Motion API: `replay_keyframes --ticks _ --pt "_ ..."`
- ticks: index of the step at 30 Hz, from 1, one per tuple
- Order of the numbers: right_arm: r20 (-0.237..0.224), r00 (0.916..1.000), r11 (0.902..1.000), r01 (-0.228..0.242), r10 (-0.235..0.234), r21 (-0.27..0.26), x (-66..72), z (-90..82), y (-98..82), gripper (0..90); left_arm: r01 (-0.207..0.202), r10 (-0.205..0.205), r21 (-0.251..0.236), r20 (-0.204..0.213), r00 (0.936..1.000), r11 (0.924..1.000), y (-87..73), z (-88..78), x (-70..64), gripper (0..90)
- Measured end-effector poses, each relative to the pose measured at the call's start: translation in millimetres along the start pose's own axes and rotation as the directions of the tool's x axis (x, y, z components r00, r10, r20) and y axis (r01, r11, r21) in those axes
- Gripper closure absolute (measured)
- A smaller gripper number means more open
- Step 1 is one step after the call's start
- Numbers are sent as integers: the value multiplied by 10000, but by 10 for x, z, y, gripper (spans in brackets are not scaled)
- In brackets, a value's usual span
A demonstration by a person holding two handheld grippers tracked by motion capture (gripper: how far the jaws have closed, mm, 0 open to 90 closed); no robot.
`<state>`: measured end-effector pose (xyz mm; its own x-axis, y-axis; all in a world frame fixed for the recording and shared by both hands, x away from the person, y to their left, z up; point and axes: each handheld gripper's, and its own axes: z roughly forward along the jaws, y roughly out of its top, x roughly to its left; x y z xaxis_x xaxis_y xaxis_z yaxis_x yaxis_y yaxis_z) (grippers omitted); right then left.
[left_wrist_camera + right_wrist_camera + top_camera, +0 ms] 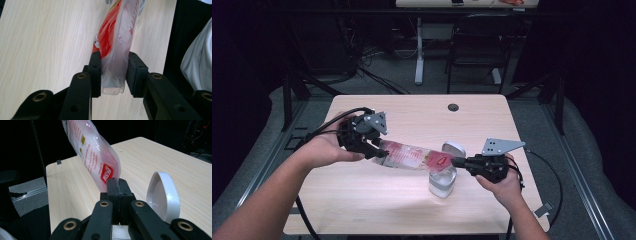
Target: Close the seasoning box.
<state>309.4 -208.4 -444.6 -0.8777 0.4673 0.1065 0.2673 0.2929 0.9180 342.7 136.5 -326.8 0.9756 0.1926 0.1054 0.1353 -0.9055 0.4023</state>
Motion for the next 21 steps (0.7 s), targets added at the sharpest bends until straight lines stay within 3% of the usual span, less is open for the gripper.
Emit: replay_keyframes --ticks 21 --pt "16 10000 10000 -80 80 6 -10 -21 -35 900 -57 57 -98 18 10000 9999 52 -16 12 699"
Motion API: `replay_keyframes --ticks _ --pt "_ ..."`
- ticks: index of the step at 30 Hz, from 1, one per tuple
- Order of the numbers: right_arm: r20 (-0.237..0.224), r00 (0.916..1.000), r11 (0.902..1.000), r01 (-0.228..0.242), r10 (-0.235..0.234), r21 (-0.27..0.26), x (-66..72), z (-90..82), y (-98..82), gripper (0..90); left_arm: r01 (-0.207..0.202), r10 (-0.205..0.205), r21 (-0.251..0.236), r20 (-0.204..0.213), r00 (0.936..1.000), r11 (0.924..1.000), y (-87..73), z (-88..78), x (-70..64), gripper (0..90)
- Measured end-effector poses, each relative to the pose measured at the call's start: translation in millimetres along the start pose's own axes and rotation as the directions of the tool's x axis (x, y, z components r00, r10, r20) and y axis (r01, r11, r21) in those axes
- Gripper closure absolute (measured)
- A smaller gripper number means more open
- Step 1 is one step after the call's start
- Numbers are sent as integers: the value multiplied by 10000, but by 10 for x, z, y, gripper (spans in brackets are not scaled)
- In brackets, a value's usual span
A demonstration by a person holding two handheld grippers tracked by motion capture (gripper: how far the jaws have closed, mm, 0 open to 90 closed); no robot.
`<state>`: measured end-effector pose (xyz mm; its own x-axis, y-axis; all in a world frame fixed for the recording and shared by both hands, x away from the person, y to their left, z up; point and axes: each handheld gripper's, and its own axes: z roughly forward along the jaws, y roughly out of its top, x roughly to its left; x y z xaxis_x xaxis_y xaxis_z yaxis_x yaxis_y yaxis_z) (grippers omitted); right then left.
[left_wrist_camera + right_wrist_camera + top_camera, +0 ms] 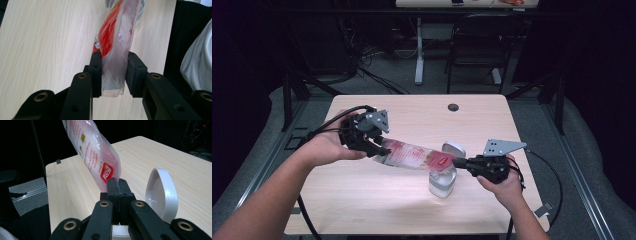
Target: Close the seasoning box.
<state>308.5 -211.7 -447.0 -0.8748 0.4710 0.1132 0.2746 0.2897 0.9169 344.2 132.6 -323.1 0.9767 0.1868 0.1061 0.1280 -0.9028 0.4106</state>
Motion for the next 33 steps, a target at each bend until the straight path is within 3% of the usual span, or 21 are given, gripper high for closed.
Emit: replay_keyframes --ticks 33 --pt "59 9999 9999 -102 102 -34 -15 -26 -46 900 -116 116 -111 -11 9999 9999 71 -17 -9 720"
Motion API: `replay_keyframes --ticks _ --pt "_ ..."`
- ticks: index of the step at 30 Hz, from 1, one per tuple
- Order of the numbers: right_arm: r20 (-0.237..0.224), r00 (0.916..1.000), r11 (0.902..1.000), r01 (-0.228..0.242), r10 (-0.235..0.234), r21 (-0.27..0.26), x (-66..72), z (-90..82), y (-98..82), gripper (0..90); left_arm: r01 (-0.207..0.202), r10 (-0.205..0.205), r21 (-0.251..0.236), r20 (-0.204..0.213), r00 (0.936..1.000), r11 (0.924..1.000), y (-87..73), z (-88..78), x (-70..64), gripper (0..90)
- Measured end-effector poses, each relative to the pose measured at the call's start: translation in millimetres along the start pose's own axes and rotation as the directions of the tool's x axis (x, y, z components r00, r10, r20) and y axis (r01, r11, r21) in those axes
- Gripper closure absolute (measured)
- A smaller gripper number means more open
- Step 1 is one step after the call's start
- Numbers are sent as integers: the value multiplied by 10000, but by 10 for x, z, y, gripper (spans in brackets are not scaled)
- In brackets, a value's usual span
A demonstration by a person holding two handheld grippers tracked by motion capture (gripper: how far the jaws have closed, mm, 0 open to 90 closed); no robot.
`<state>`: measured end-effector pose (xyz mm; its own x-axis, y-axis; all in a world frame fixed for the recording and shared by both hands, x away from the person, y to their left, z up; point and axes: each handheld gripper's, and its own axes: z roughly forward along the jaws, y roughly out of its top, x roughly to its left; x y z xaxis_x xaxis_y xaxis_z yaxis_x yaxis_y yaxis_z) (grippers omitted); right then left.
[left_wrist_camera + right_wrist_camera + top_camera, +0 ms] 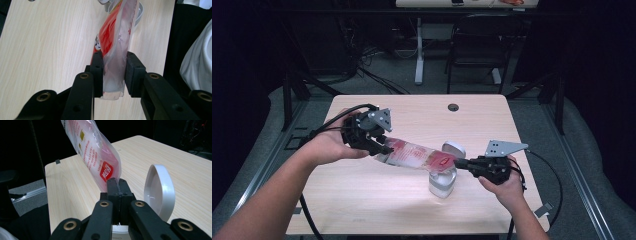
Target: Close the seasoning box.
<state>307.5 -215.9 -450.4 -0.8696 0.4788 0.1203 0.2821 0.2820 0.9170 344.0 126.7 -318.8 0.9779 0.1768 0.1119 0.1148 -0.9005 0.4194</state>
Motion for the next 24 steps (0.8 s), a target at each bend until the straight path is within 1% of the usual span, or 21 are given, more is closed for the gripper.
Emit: replay_keyframes --ticks 17,21,22,23,24 --pt "50 10000 10000 -47 47 -20 -8 -15 -27 900 -55 55 -23 -23 10000 10000 49 -7 -7 720" --pt "64 10000 10000 -67 67 -4 -10 -21 -34 900 -98 98 -51 -60 9999 9999 58 -6 -9 722" --pt "69 10000 10000 -66 66 0 -10 -22 -35 900 -165 165 25 -40 9999 9999 62 -11 -4 723" --pt "68 10000 10000 -69 69 -1 -10 -22 -36 900 -73 73 -45 -37 10000 10000 63 -7 -10 723" --pt "68 10000 10000 -69 69 -10 -12 -23 -37 900 -78 78 -30 -44 10000 10000 66 -7 -11 724"
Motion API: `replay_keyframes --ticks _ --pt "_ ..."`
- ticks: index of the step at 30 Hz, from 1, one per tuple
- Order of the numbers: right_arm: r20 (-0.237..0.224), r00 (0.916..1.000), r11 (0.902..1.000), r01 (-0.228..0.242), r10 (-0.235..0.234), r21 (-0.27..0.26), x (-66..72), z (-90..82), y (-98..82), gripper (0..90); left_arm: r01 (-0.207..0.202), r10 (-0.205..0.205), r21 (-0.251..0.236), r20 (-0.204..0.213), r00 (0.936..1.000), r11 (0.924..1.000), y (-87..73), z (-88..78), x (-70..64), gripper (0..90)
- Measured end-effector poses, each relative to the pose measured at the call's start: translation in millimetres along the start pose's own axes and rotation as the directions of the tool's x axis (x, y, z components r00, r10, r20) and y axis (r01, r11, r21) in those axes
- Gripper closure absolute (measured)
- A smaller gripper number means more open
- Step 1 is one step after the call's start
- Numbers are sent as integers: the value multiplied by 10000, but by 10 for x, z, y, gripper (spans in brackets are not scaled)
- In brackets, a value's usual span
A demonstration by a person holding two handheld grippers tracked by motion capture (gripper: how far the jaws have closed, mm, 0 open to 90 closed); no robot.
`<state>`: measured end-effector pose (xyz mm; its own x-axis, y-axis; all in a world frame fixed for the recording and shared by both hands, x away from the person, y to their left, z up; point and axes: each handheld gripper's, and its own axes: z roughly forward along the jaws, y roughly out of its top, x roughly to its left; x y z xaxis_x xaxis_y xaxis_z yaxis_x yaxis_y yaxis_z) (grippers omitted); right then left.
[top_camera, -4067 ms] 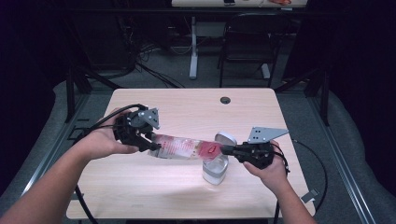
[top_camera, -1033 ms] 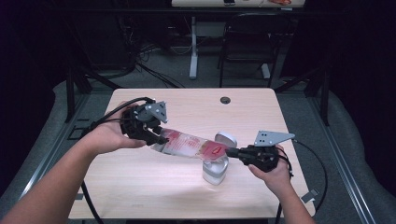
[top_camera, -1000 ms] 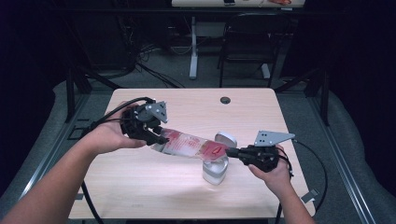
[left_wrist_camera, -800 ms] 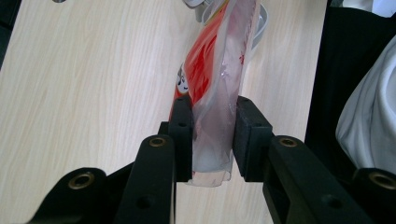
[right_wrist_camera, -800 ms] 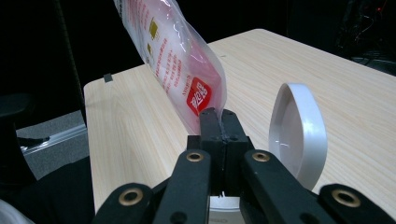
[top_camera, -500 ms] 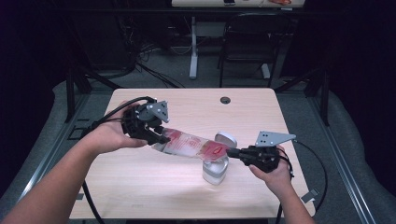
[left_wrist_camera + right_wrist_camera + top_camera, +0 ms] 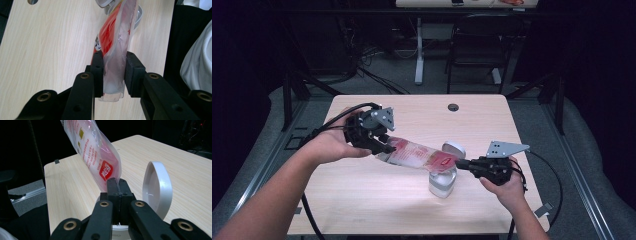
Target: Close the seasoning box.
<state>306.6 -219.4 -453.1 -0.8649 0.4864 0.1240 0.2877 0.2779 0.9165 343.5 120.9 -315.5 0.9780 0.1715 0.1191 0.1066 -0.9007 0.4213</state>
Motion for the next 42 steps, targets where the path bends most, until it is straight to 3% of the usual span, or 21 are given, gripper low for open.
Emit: replay_keyframes --ticks 42 --pt "78 9999 10000 -84 84 -9 -12 -27 -29 900 -279 279 38 24 9996 9996 79 -15 1 743"
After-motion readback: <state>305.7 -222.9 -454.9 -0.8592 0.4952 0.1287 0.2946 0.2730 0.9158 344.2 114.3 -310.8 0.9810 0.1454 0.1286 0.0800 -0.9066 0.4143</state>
